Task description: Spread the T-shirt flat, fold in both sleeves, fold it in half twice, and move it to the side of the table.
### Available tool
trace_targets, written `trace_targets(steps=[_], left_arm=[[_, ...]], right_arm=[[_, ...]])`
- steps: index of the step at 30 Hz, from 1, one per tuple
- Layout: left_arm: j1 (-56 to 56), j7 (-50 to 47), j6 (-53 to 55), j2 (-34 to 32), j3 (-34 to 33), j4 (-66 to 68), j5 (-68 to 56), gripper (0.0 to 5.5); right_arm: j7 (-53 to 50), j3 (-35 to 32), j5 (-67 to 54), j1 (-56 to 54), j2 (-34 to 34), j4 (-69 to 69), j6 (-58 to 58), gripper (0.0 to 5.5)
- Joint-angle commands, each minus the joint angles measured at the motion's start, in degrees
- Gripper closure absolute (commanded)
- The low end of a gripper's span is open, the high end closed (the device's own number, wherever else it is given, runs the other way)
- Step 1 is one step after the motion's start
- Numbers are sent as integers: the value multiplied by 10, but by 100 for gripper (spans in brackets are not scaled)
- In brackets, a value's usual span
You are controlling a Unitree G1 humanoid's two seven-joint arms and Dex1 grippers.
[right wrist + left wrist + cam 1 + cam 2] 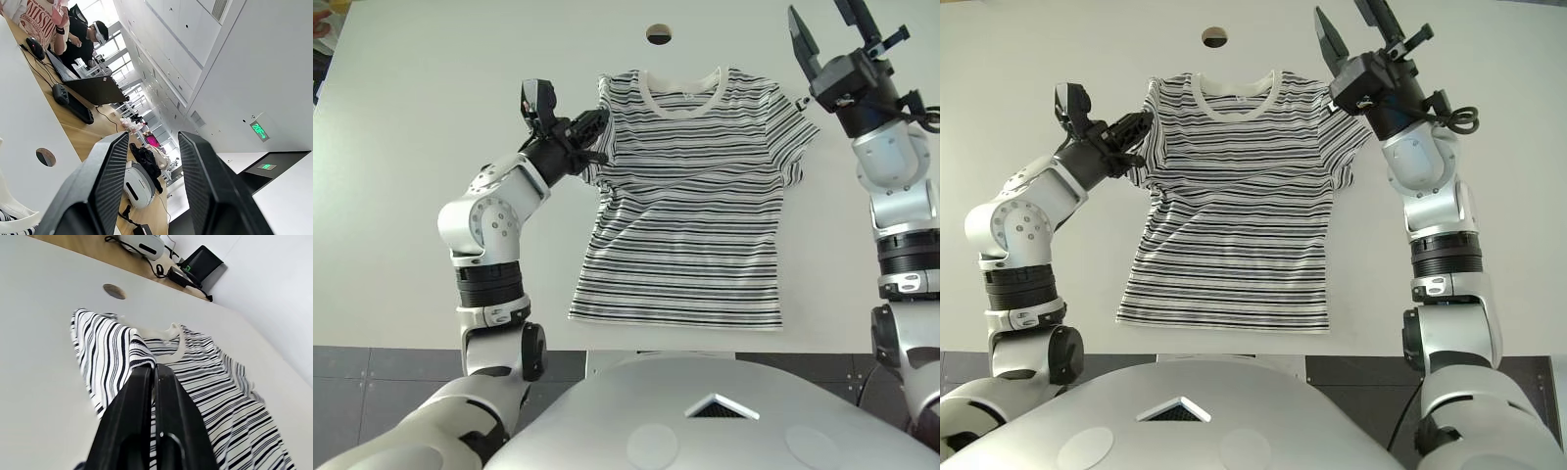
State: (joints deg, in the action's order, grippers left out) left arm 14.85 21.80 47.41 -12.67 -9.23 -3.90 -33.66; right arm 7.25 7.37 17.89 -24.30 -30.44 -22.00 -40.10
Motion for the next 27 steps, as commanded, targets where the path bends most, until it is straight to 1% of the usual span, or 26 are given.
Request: trace_targets(steps=[1, 9, 24, 27], left_arm=[[28, -12, 4, 22, 19, 8, 3, 539], [62, -21, -13, 59, 31, 73, 14, 539], [115, -22, -82, 113, 22, 236, 38, 539], [119, -21, -93, 117, 25, 257, 46, 499]], right_arm=[[0, -8, 4, 4, -3, -2, -2, 360], [-1, -9, 5, 6, -2, -2, -1, 360], [-1, -13, 4, 5, -4, -9, -3, 360], [-1, -14, 4, 5, -5, -10, -3, 360]])
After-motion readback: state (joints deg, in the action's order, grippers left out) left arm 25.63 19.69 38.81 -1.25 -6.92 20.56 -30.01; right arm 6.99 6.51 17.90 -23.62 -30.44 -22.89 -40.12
